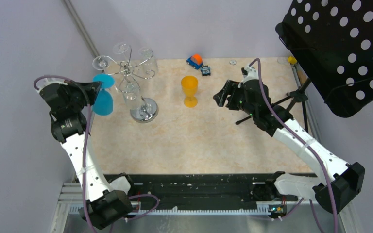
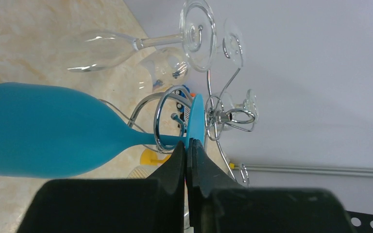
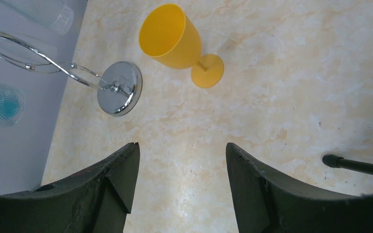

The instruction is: Take the wine glass off the wine glass rack

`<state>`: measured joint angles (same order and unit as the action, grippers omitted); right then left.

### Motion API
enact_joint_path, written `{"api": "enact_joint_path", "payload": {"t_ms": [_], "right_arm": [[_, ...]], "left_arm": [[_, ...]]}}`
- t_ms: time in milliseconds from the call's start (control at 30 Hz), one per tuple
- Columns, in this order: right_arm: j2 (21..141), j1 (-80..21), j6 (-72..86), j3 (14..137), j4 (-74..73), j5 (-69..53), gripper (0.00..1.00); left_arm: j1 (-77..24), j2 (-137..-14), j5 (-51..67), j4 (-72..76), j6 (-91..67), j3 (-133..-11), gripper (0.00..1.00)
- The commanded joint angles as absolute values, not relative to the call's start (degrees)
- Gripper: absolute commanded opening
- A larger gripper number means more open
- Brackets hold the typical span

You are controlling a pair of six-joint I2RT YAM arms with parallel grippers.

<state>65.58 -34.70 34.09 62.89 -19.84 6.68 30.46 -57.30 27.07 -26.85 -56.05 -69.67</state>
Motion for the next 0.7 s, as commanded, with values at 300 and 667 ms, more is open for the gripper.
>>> {"api": "enact_joint_path", "payload": {"t_ms": [300,667], "right_arm": [[63.54,-34.11,32.88,63.22,-18.3,8.73,0.66],[63.43,-33.61,32.25,63.16,-17.83,9.05,0.67]], "left_arm": [[30.94,-57.56,24.88,-18.12,-59.65,-73.36,0.0],[30.8,-62.45,30.37,-5.83,-64.21,-71.31,0.0]]}}
